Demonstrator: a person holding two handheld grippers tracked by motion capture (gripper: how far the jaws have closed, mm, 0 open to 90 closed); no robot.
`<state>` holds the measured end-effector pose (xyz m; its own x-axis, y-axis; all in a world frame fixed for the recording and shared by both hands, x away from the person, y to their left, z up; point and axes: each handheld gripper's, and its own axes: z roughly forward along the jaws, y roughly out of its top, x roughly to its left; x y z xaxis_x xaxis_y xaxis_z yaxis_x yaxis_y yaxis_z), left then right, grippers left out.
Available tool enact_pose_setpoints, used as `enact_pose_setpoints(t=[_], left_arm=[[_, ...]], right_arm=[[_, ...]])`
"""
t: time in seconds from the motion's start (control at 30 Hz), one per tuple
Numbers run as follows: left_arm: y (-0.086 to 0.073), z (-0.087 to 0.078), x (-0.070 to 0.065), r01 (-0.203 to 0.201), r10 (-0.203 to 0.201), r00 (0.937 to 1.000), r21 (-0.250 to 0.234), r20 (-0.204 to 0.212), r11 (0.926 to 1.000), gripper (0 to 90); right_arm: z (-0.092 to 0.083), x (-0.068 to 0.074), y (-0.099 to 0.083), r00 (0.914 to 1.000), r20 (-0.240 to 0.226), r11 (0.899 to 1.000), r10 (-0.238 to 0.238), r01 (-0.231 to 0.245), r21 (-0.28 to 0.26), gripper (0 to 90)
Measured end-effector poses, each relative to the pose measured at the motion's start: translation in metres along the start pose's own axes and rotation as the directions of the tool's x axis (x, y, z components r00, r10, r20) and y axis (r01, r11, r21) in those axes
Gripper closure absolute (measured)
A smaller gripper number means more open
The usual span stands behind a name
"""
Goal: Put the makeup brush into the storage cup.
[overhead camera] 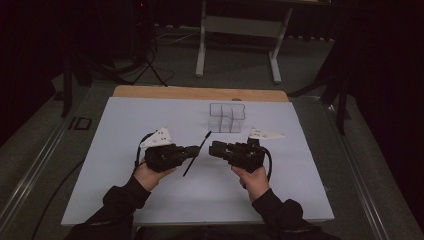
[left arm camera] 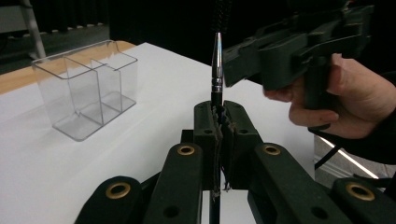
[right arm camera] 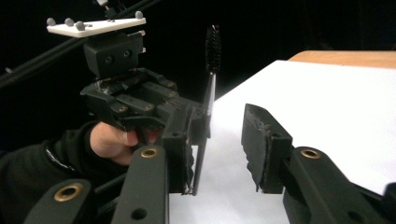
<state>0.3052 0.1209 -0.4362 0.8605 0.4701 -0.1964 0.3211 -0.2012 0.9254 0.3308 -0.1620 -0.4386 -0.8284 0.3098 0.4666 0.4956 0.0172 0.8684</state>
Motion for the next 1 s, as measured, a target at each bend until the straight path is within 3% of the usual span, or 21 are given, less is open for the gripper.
enact_pose_setpoints(t=[0.23, 0.43, 0.57, 0.73, 0.9, 0.97, 1.0], left_arm=[[0.0, 0.003, -0.001, -0.005, 0.005, 0.9998, -0.002, 0.019, 1.0, 86.3], [0.001, 0.007, -0.003, -0.008, 0.009, 0.9995, -0.005, 0.032, 1.0, 86.2], [0.002, 0.008, -0.004, -0.013, 0.013, 0.9989, -0.001, 0.045, 0.9999, 86.2], [0.001, 0.01, -0.004, -0.02, 0.019, 0.9977, 0.018, 0.065, 0.9996, 86.2], [0.0, 0.011, -0.001, 0.007, -0.008, 0.9967, 0.015, 0.081, 0.9999, 86.0], [0.0, 0.012, 0.002, 0.039, -0.04, 0.9931, 0.014, 0.11, 0.9992, 85.9], [-0.001, 0.012, 0.003, 0.033, -0.034, 0.9928, 0.008, 0.115, 0.9994, 85.4]], right_arm=[[0.004, -0.008, 0.0, 0.9971, -0.047, 0.998, 0.059, -0.06, -0.028, 66.9], [0.008, -0.004, -0.001, 0.9948, -0.09, 0.998, 0.047, -0.051, -0.041, 74.1], [0.009, -0.002, 0.001, 0.9962, -0.082, 0.999, 0.029, -0.033, -0.038, 79.4], [0.01, -0.005, 0.0, 0.9949, -0.091, 0.998, 0.043, -0.047, -0.036, 84.0], [0.01, -0.004, 0.001, 0.9975, -0.066, 0.999, 0.028, -0.029, -0.027, 85.9], [0.009, -0.005, 0.002, 0.9973, -0.069, 0.999, 0.026, -0.028, -0.025, 86.1], [0.009, -0.005, 0.003, 0.9976, -0.067, 1.0, 0.019, -0.02, -0.023, 86.1]])
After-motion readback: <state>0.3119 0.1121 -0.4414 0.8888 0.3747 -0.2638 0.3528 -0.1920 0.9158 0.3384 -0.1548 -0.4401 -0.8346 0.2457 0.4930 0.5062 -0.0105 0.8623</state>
